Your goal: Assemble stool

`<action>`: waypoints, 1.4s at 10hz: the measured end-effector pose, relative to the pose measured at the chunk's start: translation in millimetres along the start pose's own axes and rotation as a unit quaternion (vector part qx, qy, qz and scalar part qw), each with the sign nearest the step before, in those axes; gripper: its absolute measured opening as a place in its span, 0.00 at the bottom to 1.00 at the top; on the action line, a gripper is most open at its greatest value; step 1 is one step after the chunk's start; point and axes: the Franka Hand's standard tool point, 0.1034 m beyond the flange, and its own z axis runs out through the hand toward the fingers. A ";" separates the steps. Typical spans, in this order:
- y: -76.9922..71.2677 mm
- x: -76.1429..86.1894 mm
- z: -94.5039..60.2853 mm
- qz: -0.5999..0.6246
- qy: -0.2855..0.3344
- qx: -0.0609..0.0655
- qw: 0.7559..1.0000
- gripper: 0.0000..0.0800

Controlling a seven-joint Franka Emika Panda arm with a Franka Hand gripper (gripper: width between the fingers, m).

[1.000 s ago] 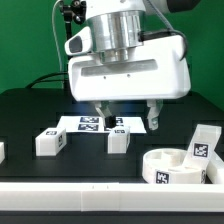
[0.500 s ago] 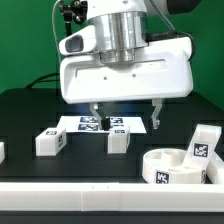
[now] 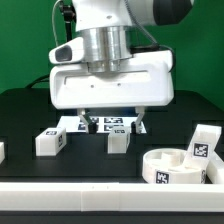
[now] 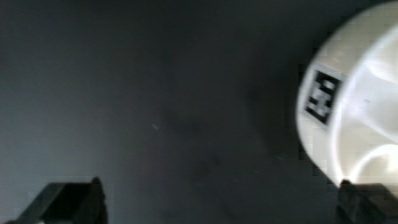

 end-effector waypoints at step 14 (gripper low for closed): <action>14.5 -33.3 10.2 -0.027 -0.289 -0.042 0.956 0.81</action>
Offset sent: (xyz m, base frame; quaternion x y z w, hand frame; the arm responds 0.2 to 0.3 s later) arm 0.0000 0.0000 0.0000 0.0000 0.0000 0.0000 1.0000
